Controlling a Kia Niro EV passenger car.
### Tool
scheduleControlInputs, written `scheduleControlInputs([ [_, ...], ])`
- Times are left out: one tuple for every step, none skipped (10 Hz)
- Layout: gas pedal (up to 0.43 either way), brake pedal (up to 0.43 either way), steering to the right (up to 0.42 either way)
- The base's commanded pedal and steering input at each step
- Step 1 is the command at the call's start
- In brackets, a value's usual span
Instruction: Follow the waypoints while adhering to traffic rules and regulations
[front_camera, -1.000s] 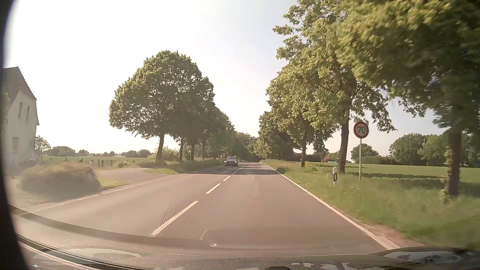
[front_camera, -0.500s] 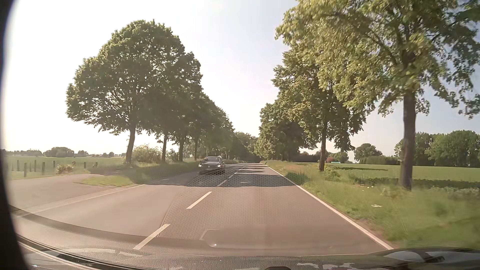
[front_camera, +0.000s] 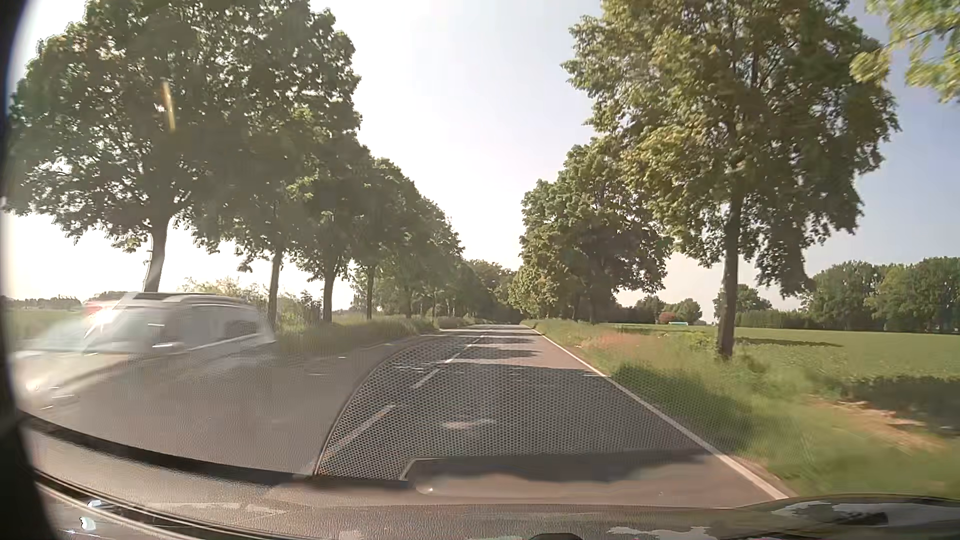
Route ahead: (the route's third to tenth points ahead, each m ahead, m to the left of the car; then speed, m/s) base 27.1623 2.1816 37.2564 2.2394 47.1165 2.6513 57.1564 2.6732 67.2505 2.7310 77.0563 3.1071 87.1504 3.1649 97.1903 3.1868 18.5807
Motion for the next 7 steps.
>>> scheduleControlInputs([
  [0.209, 0.0, 0.005],
  [0.209, 0.0, 0.005],
  [0.209, 0.0, 0.004],
  [0.209, 0.0, 0.004],
  [0.209, 0.0, 0.003],
  [0.209, 0.0, 0.001],
  [0.209, 0.0, 0.001],
])
